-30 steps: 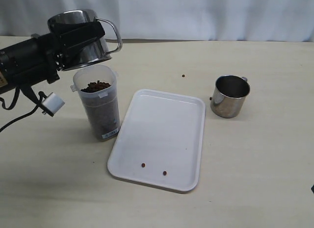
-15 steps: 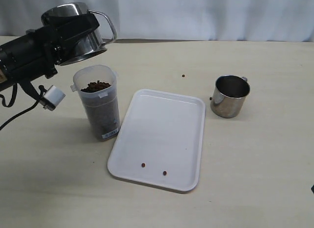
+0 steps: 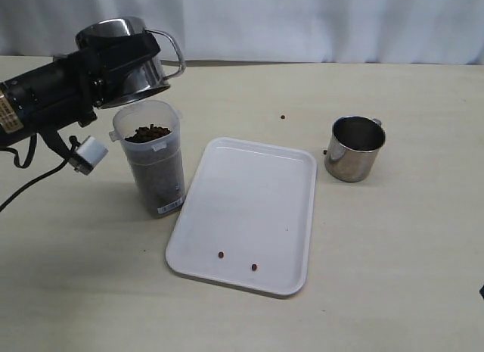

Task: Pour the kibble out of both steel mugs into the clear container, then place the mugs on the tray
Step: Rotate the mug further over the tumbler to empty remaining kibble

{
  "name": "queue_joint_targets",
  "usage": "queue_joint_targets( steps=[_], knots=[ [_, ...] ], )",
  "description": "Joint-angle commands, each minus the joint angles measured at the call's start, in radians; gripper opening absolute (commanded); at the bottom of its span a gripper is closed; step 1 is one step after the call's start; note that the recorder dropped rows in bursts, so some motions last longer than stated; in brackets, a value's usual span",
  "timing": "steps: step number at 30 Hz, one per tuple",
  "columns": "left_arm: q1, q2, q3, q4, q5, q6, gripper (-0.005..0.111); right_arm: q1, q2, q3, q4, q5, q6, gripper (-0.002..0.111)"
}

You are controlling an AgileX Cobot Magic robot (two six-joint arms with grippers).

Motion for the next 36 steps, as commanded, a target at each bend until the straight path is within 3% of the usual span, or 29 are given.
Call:
queue_joint_targets(
  steps=[1, 5, 16, 20, 25, 28, 31, 36],
  knots=[
    [-0.002, -0.001, -0.008, -0.103, -0.032, -0.026, 0.000, -0.005, -0.003, 0.004, -0.007, 0.002, 0.012, 0.005],
    [-0.002, -0.001, -0.008, -0.155, -0.032, -0.026, 0.000, -0.005, -0.003, 0.004, -0.007, 0.002, 0.012, 0.005],
    [-0.002, -0.001, -0.008, -0.087, -0.032, -0.097, 0.000, -0.005, -0.003, 0.004, -0.007, 0.002, 0.012, 0.005],
    [-0.002, -0.001, -0.039, -0.091, -0.032, -0.310, 0.000, -0.005, -0.003, 0.004, -0.007, 0.002, 0.012, 0.005],
    [-0.002, -0.001, -0.073, -0.096, -0.032, -0.721, 0.000, -0.005, -0.003, 0.004, -0.007, 0.002, 0.012, 0.005],
    [-0.002, -0.001, -0.090, -0.113, -0.032, -0.853, 0.000, -0.005, -0.003, 0.004, -0.007, 0.002, 0.012, 0.005],
    [-0.002, -0.001, -0.105, -0.115, -0.032, -0.952, 0.000, -0.005, -0.003, 0.004, -0.007, 0.002, 0.012, 0.005],
    [-0.002, -0.001, -0.109, -0.115, -0.032, -0.957, 0.000, -0.005, -0.003, 0.004, -0.007, 0.002, 0.012, 0.005]
  ],
)
